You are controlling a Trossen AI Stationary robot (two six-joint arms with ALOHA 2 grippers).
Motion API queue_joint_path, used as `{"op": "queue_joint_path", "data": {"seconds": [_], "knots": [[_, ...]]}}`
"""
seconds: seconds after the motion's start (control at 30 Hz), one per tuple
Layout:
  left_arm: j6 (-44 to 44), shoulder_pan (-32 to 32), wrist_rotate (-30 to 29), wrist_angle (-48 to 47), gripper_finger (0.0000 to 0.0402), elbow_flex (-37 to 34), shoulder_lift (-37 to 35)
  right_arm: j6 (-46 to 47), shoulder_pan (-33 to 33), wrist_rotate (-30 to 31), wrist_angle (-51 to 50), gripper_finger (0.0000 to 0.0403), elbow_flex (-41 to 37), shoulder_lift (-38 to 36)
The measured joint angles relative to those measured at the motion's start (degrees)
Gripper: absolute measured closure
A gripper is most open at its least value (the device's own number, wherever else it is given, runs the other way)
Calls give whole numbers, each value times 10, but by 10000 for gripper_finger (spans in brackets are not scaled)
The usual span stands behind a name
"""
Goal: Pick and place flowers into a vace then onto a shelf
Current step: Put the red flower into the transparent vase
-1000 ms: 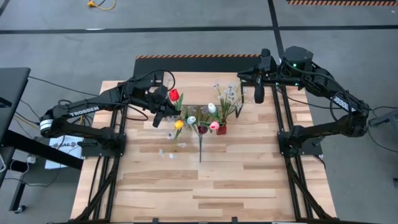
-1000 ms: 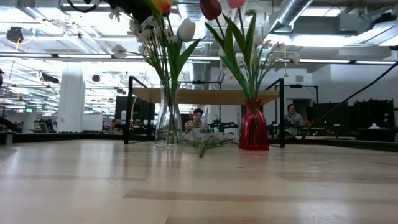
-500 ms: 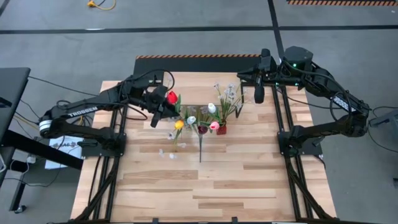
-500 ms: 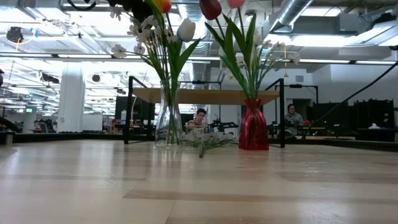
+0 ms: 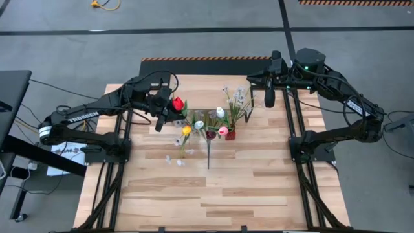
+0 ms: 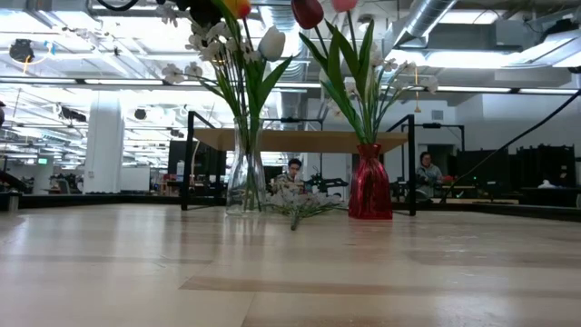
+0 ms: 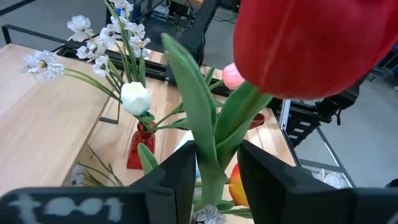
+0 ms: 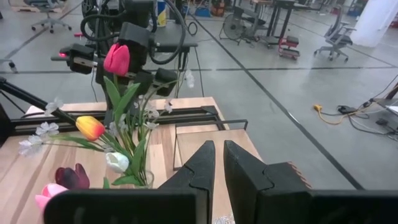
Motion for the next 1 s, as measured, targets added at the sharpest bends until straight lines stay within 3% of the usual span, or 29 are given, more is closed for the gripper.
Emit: {"op": "queue_joint_path", "data": {"seconds": [0.37, 0.67, 1.0], "knots": [[-5, 0, 2, -29, 394, 0, 0, 0, 0, 0, -2, 376, 0, 0], [-5, 0, 6, -25, 365, 0, 0, 0, 0, 0, -2, 376, 0, 0], [44, 0, 7, -8, 383, 0, 0, 0, 0, 0, -2, 376, 0, 0]]}}
